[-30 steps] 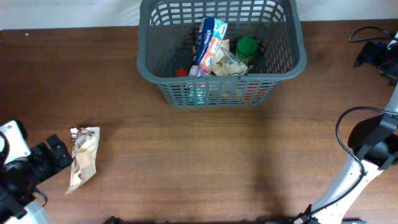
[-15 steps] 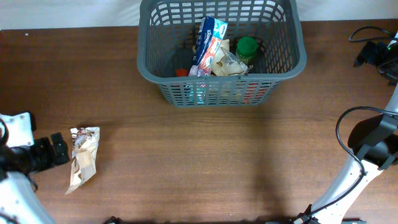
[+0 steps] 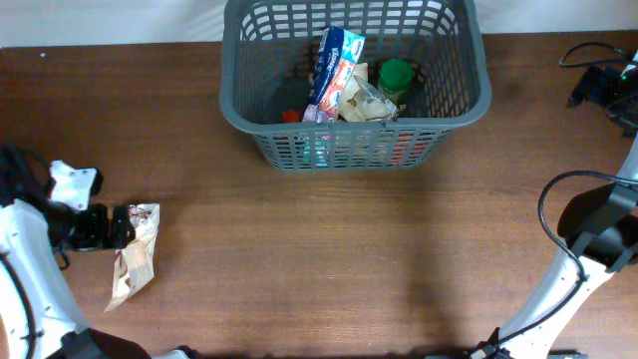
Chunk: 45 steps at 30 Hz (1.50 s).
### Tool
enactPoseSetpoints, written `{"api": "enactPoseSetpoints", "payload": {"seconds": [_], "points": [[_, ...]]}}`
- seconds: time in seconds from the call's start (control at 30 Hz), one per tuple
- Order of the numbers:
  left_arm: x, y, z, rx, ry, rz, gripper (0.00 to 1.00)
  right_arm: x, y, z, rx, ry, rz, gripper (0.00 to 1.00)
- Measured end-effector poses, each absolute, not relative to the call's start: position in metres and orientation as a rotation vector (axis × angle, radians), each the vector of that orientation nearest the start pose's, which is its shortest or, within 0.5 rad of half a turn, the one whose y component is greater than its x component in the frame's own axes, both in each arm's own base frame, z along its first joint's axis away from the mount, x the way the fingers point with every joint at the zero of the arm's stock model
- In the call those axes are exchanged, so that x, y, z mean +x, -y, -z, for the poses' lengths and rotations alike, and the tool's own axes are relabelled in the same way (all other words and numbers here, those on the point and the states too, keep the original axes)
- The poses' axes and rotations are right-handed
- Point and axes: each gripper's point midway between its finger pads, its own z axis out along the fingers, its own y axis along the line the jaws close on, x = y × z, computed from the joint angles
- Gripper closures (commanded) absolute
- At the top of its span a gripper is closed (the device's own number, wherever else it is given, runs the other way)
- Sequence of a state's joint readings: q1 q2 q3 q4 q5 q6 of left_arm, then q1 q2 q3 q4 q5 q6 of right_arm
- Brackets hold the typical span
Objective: Pack container
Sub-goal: 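Lower the left gripper onto the dried mushroom bag and close on it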
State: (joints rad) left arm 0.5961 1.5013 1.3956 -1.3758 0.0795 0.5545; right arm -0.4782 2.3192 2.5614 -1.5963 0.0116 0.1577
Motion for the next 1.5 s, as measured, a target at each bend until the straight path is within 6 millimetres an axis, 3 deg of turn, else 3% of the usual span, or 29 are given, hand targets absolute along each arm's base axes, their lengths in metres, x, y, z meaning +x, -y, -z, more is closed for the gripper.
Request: {"api": "enactPoseSetpoints", "payload": {"seconds": [0.17,0.5,0.77,1.1,1.33,1.5], "points": [[0.239,-0.143,-0.154,0.036,-3.080,0.002,0.01,0.422,0.221,-0.184,0.917,-2.782,0.068,0.01],[0.243,-0.155,-0.117,0.020,-3.198,0.035,0.01,0.422,0.221,-0.184,0.917,-2.782,0.068,0.01],[0.265,-0.169,-0.114,-0.166,-3.109,-0.043,0.01,0.422,0.221,-0.184,0.917,-2.781,0.068,0.01],[0.274,-0.155,-0.110,-0.333,-3.053,0.093,0.01,0.422,0.221,-0.184,0.917,-2.782,0.068,0.01],[0.248,-0.137,-0.069,-0.353,-3.133,0.173,0.01,0.422,0.221,-0.184,0.918,-2.781,0.068,0.01],[0.241,-0.135,-0.038,-0.359,-3.139,0.159,0.01,0.422,0.221,-0.184,0.917,-2.781,0.068,0.01]]}}
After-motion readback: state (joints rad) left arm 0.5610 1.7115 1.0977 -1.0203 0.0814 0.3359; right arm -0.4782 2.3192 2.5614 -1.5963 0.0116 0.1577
